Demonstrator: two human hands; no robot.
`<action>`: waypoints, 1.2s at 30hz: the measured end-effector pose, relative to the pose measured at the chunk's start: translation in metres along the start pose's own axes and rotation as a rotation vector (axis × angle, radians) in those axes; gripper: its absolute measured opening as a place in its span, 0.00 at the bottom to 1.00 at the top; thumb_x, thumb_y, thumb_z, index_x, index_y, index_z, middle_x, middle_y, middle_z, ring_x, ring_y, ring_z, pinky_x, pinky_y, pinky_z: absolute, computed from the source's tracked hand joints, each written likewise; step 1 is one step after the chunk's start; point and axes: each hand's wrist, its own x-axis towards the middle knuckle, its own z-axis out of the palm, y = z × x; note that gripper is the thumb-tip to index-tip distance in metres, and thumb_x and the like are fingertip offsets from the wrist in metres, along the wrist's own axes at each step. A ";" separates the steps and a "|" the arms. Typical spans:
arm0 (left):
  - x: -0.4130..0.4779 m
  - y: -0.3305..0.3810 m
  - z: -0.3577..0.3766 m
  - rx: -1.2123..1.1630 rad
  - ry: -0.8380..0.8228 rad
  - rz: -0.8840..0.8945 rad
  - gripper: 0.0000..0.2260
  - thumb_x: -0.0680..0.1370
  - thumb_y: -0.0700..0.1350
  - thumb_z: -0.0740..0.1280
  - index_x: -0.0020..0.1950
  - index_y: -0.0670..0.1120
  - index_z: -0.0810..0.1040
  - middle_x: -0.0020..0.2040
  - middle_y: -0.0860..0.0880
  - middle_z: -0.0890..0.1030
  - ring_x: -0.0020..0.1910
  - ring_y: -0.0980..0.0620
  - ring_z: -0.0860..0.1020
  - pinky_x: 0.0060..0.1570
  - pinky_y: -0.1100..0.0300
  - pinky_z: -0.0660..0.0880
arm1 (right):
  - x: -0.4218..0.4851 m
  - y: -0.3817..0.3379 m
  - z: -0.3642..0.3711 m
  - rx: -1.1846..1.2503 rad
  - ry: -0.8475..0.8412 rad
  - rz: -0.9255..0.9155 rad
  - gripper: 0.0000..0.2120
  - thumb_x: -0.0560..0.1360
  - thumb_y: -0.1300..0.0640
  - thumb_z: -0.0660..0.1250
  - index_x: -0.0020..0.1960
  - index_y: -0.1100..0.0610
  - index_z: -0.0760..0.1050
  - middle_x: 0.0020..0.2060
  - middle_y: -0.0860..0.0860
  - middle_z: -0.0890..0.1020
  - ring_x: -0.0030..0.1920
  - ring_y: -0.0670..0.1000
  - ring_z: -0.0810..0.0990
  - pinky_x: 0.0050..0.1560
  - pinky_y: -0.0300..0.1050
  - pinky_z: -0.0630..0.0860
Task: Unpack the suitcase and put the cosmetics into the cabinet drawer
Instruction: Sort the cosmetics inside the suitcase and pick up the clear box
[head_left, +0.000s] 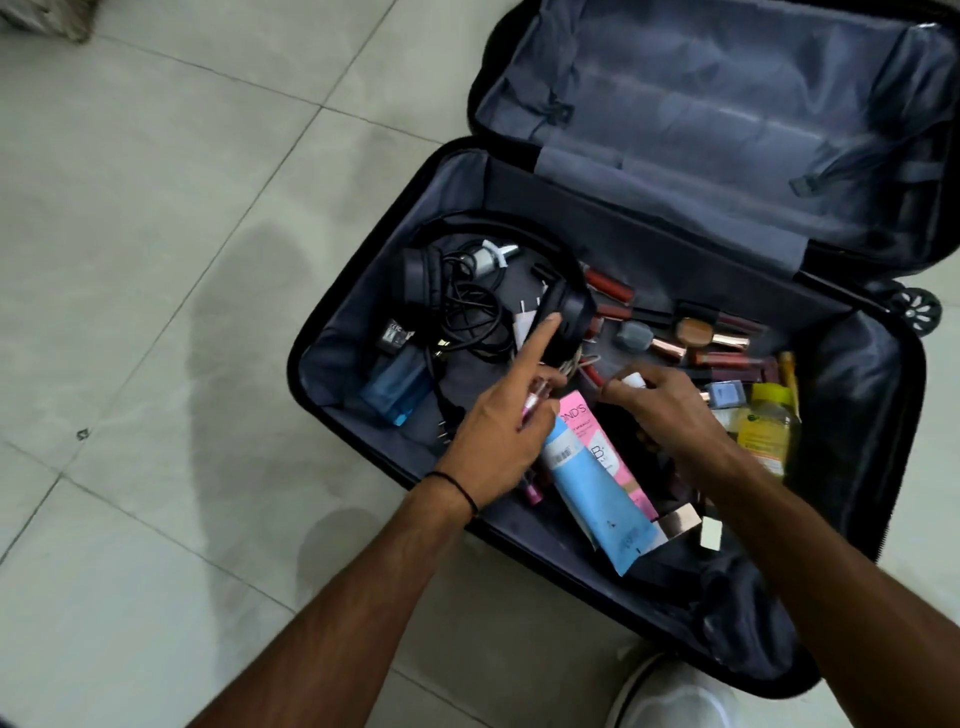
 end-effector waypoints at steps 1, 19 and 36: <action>-0.001 -0.001 0.000 0.007 -0.036 -0.010 0.36 0.80 0.39 0.62 0.79 0.63 0.48 0.61 0.55 0.78 0.55 0.59 0.78 0.53 0.73 0.71 | -0.001 -0.001 0.001 0.014 0.001 0.000 0.10 0.75 0.53 0.72 0.49 0.60 0.80 0.35 0.51 0.83 0.28 0.43 0.78 0.28 0.39 0.71; 0.009 0.001 -0.028 0.037 0.711 0.027 0.14 0.79 0.37 0.63 0.63 0.45 0.77 0.48 0.47 0.81 0.42 0.57 0.75 0.44 0.64 0.74 | -0.010 0.011 0.002 0.225 0.065 0.020 0.07 0.79 0.54 0.70 0.49 0.59 0.81 0.35 0.53 0.82 0.24 0.45 0.69 0.25 0.40 0.65; -0.027 0.019 0.010 0.770 0.146 -0.345 0.17 0.78 0.40 0.65 0.65 0.47 0.65 0.61 0.45 0.73 0.54 0.39 0.79 0.45 0.48 0.74 | -0.006 0.006 0.009 0.246 0.029 0.032 0.10 0.79 0.55 0.69 0.46 0.62 0.77 0.21 0.46 0.74 0.19 0.45 0.66 0.21 0.37 0.62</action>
